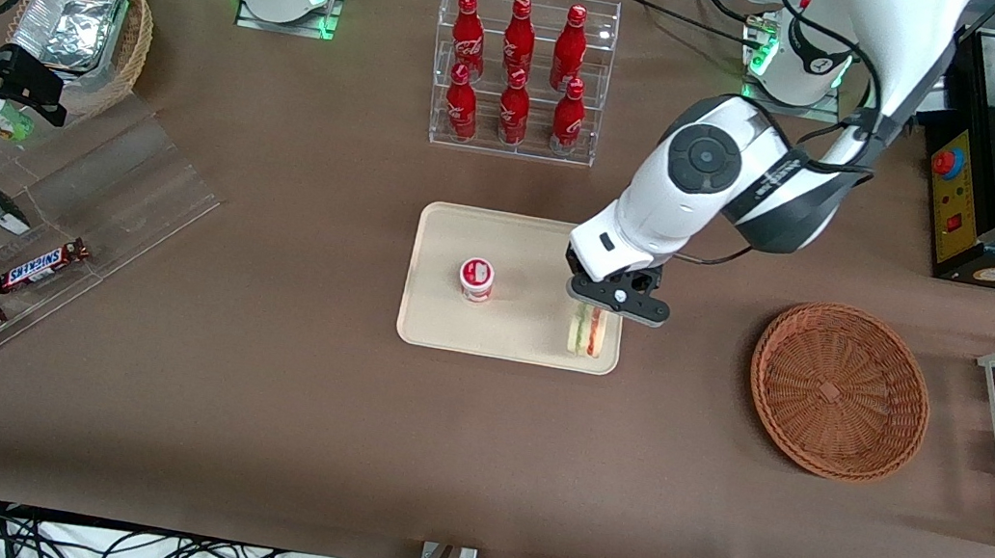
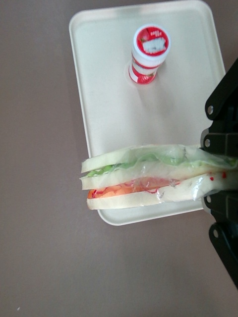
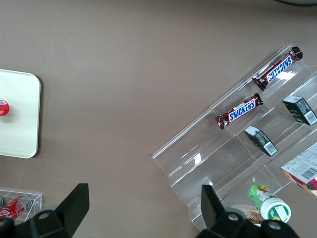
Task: Place sandwich from basket to tray
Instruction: 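Lower the sandwich onto the tray and open the left gripper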
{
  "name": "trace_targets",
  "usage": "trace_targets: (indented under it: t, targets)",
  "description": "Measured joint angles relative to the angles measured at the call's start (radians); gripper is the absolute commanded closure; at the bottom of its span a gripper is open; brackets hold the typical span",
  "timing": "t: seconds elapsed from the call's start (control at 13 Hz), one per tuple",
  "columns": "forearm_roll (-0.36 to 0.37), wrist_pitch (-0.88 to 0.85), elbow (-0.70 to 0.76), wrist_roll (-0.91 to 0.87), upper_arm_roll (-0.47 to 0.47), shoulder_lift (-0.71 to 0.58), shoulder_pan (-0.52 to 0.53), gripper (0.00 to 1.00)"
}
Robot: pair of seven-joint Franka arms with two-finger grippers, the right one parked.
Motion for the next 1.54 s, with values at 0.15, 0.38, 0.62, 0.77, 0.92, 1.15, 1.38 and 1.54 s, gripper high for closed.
trace_targets:
  t: [0.15, 0.38, 0.62, 0.77, 0.92, 1.15, 1.38, 1.54]
  targets:
    - [0.078, 0.032, -0.021, -0.07, 0.0, 0.042, -0.021, 1.0]
    - [0.192, 0.08, -0.023, -0.198, 0.0, 0.122, -0.042, 1.0]
    - [0.217, 0.087, -0.023, -0.253, 0.0, 0.16, -0.063, 0.94]
    - [0.217, 0.086, -0.024, -0.267, 0.0, 0.163, -0.071, 0.81]
    - [0.217, 0.085, -0.025, -0.273, 0.0, 0.163, -0.074, 0.58]
    - [0.217, 0.085, -0.028, -0.274, 0.0, 0.171, -0.075, 0.49]
    - [0.217, 0.08, -0.028, -0.274, 0.001, 0.175, -0.081, 0.0]
    - [0.217, 0.068, -0.028, -0.275, 0.001, 0.175, -0.088, 0.0]
